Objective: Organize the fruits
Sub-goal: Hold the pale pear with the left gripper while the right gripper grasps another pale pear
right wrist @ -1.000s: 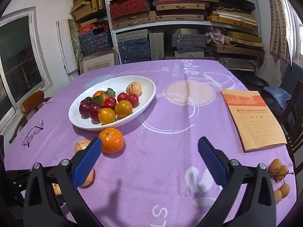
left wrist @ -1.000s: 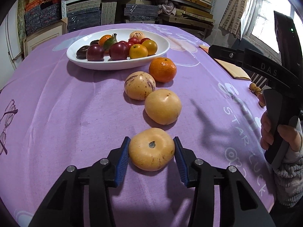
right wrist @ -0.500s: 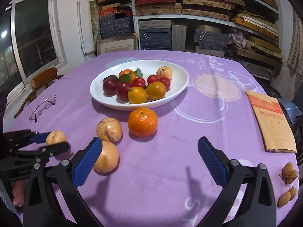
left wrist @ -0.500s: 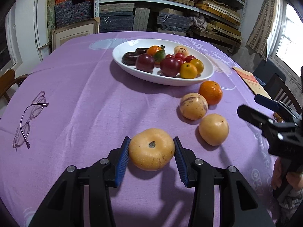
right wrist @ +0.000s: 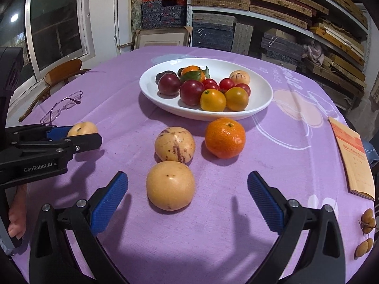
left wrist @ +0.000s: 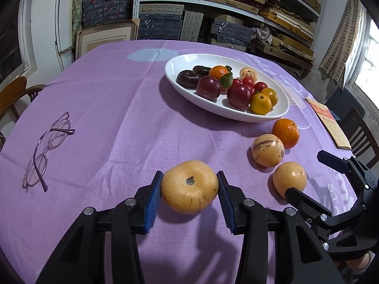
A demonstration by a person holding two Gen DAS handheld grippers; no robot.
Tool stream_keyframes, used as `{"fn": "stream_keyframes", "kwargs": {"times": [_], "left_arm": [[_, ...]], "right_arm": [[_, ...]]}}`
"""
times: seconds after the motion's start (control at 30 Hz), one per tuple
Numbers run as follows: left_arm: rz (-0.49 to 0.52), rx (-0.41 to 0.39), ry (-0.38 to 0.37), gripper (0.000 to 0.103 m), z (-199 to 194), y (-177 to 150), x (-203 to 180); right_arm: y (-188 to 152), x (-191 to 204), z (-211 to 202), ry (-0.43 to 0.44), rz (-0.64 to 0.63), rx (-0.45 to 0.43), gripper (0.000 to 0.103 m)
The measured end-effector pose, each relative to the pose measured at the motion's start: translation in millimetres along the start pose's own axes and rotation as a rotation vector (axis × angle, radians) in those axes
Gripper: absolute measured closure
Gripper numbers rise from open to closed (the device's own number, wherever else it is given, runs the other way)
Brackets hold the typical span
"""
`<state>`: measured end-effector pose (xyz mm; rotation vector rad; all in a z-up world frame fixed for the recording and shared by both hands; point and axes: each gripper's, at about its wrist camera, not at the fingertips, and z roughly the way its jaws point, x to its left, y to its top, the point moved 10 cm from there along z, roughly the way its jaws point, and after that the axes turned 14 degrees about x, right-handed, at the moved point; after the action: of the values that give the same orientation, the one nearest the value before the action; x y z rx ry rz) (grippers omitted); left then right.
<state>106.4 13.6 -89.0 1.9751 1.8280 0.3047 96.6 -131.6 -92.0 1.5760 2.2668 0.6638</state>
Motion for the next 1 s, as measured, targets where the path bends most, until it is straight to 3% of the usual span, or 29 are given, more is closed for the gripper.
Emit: {"fn": "stream_keyframes", "kwargs": {"times": [0.4,0.47,0.53,0.73,0.83,1.0], "left_arm": [[-0.007,0.01,-0.009,0.057,4,-1,0],[-0.007,0.011,-0.009,0.057,5,-1,0],[-0.007,0.013,-0.009,0.057,5,-1,0],[-0.007,0.015,-0.009,0.057,6,-1,1],[-0.007,0.017,-0.005,0.057,8,-2,1],[-0.005,0.016,0.006,0.057,9,-2,1]], "right_arm": [[1,1,5,-0.004,-0.013,0.024,0.005],[0,0,6,0.003,-0.008,0.03,0.013],[-1,0,11,0.017,-0.004,0.055,0.038],[-4,1,16,0.038,-0.005,0.08,0.041],[-5,5,17,0.043,-0.02,0.086,0.058],[-5,5,17,0.055,-0.014,0.086,0.058]]}}
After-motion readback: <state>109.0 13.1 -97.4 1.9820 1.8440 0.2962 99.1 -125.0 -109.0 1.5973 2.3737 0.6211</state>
